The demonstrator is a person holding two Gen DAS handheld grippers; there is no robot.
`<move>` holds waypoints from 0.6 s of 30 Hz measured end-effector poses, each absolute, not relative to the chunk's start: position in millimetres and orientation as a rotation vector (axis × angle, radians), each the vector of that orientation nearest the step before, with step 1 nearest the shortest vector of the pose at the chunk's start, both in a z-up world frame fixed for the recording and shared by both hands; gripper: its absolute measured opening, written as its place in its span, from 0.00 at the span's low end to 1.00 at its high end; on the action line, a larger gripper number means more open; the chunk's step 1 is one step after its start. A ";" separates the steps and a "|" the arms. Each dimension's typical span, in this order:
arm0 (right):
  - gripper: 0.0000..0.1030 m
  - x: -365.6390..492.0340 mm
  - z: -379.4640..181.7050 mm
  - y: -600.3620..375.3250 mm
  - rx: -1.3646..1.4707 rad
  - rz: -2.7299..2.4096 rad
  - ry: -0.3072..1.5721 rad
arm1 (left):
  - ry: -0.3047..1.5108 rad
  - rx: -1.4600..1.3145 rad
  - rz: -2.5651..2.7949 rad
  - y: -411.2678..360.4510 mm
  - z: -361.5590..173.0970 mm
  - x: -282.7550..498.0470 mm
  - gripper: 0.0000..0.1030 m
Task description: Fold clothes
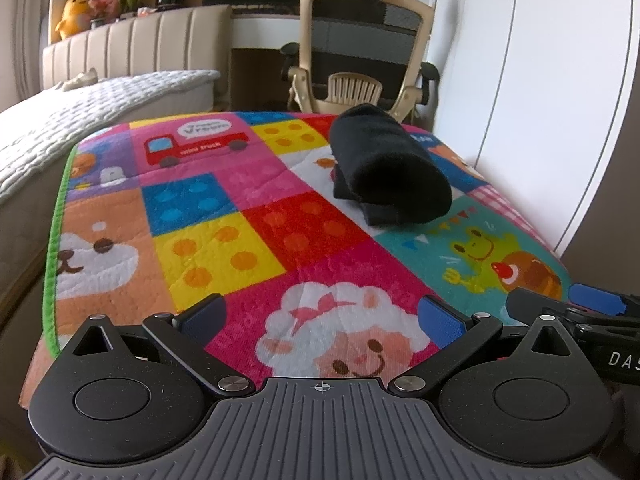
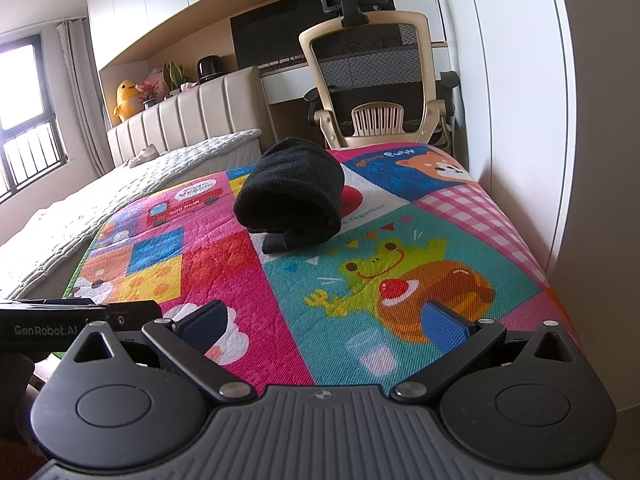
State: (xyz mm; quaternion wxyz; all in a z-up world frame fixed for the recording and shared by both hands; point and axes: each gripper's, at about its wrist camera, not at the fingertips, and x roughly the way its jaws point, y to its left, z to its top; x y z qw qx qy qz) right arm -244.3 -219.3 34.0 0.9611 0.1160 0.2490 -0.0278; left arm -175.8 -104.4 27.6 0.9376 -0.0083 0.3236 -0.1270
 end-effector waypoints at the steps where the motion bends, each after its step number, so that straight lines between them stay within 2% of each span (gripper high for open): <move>1: 1.00 -243.5 35.8 -219.6 0.228 -0.059 0.497 | 0.657 -0.019 -0.262 -103.7 28.5 -175.4 1.00; 8: 1.00 -232.8 47.3 -216.6 0.171 -0.055 0.452 | 0.570 0.025 -0.247 -108.1 39.0 -173.0 1.00; 18: 1.00 -206.8 60.2 -229.8 0.138 -0.068 0.408 | 0.556 -0.042 -0.264 -109.0 46.0 -141.5 1.00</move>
